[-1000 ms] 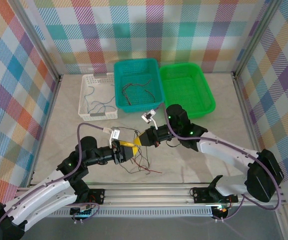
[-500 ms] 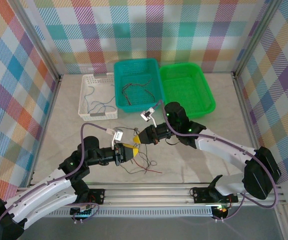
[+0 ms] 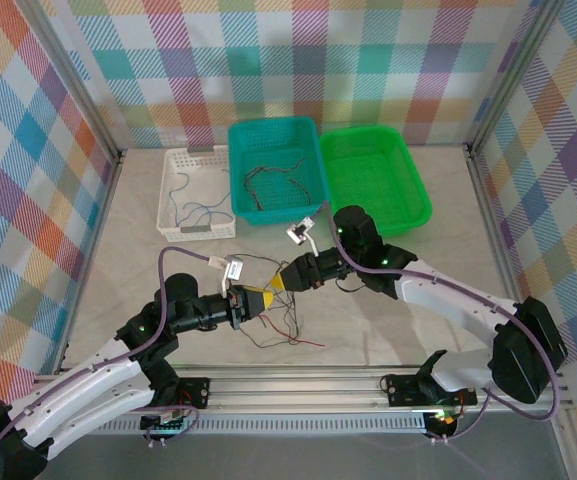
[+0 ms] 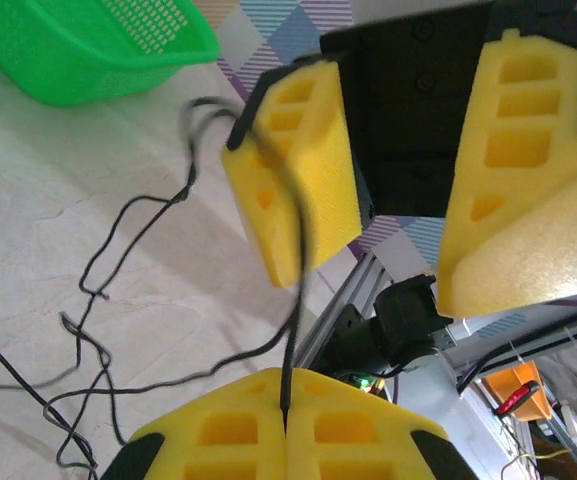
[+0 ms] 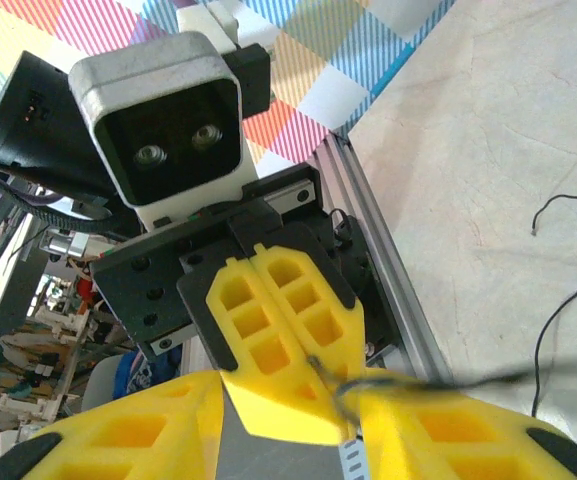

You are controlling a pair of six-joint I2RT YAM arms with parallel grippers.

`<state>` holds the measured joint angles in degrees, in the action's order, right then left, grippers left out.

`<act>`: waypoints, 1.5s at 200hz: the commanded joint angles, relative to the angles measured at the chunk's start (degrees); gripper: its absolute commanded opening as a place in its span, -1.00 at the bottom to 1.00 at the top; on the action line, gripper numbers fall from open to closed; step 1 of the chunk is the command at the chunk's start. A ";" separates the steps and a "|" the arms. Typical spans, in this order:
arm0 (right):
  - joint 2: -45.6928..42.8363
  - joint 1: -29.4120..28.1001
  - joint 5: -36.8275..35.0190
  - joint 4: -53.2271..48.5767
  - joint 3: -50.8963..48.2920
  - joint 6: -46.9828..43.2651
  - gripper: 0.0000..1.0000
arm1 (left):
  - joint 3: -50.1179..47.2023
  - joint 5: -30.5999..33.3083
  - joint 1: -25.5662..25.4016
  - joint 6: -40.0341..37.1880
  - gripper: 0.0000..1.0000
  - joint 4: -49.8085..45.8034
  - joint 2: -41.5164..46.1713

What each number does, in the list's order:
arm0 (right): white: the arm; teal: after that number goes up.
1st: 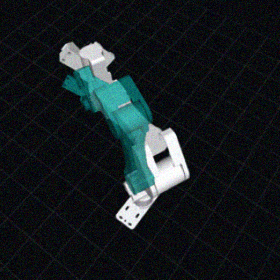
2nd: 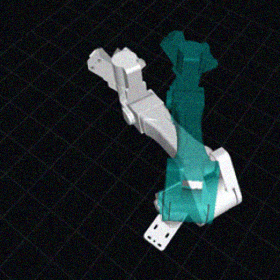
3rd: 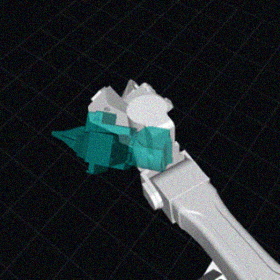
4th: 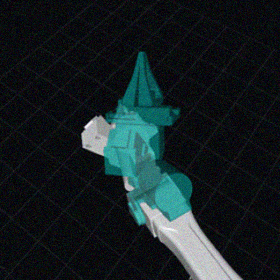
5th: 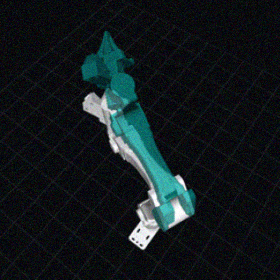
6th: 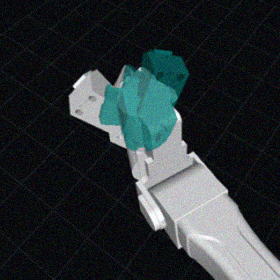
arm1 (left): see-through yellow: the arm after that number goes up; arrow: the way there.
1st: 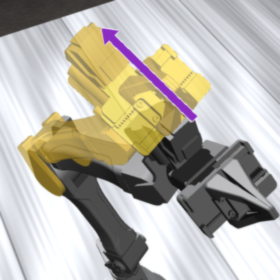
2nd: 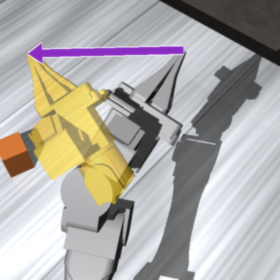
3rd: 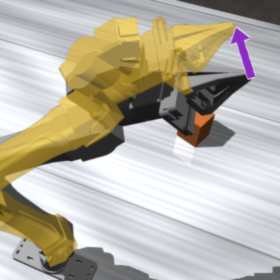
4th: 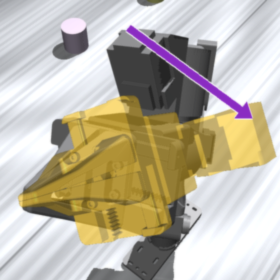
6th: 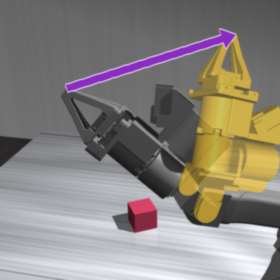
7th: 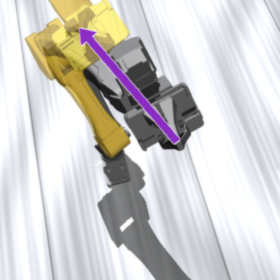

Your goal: Untangle the cables

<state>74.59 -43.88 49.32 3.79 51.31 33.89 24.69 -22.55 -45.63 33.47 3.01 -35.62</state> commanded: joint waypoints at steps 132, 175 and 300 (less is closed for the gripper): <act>2.19 -1.42 -3.85 3.72 -4.83 -3.22 -0.02 | 0.60 2.73 -0.48 4.67 -1.00 4.61 1.11; 1.15 -2.31 -4.46 9.80 -7.90 -3.14 0.06 | -2.13 8.11 -0.45 11.37 -1.00 8.75 3.84; 0.91 -3.85 -11.31 16.62 -10.70 -4.42 -0.06 | -3.42 7.40 -0.50 16.89 -1.00 13.61 3.62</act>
<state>76.03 -47.24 40.97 17.54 40.69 31.29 21.56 -14.04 -45.67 49.34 13.65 -32.18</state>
